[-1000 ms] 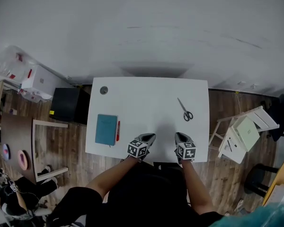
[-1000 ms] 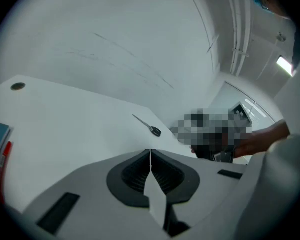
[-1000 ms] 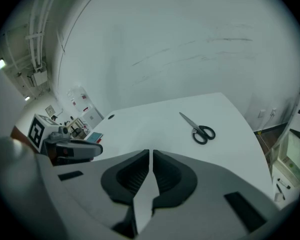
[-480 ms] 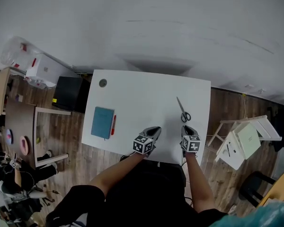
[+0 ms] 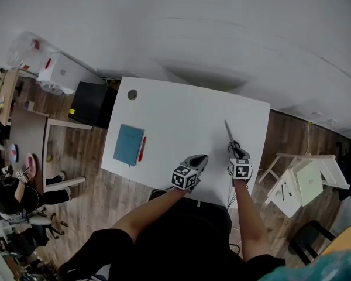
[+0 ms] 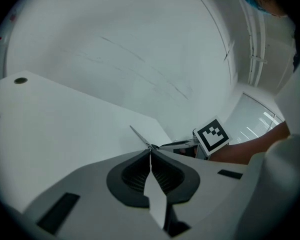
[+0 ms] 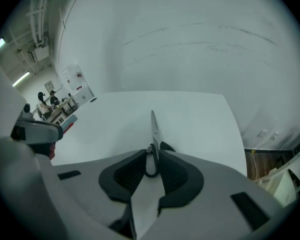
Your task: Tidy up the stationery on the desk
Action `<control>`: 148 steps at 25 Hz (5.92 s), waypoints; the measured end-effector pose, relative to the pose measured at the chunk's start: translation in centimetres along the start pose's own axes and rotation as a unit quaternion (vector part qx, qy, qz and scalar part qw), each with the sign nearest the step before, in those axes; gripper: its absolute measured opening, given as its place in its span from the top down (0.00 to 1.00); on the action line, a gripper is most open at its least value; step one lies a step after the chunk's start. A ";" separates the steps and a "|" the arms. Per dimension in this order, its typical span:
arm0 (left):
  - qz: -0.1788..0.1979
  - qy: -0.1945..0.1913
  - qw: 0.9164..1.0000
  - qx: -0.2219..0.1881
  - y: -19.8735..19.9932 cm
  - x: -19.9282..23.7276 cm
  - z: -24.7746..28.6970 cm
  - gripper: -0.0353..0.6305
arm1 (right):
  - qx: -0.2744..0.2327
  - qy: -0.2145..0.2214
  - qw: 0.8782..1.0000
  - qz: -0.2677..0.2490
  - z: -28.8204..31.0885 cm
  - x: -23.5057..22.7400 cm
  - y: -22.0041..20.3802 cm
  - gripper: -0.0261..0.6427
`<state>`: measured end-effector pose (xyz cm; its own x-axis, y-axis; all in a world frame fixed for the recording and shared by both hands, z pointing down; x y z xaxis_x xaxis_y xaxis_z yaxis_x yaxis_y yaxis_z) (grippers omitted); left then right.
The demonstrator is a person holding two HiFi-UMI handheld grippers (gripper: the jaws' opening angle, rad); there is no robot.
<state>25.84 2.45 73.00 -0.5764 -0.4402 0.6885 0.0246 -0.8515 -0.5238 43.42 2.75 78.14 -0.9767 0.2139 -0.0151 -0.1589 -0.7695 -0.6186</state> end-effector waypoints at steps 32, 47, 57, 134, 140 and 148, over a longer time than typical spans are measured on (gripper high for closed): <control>-0.028 0.027 0.999 0.018 -1.3 2.7 -2.6 0.92 | 0.047 0.028 0.992 -0.114 2.9 -0.4 -0.3 0.82; 0.010 0.006 0.999 0.041 -0.5 7.3 -9.6 0.92 | -0.002 -0.009 1.000 -0.006 0.3 11.9 0.8 0.83; 0.024 -0.007 0.998 0.054 2.2 14.3 -16.9 0.92 | -0.010 -0.013 0.999 0.050 1.8 24.4 3.3 0.83; 0.103 0.020 0.994 -0.019 2.8 17.8 -33.7 0.92 | -0.098 0.046 0.992 0.058 -6.1 43.8 12.3 0.89; 0.097 0.025 0.993 -0.066 -0.5 9.6 -34.7 0.92 | -0.157 0.080 0.984 0.018 -13.5 44.2 10.8 0.91; 0.095 0.000 0.981 -0.168 -6.2 -3.7 -38.5 0.93 | -0.254 0.051 0.965 0.037 -26.3 42.3 4.7 0.91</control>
<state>-3.59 20.37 54.38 -0.5881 -0.5819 0.5617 -0.1386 -0.6118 -0.7788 5.12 23.99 53.96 -0.9591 0.2481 -0.1364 0.0279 -0.3966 -0.9176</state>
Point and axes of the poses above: the fingertips, and each gripper's own axes: z forward along the fingers, x to its left, y out of its top, the point moved 4 cm from there along -z, backward along the fingers, and after that the axes turned 15 degrees about -z, right-handed, at the moved point
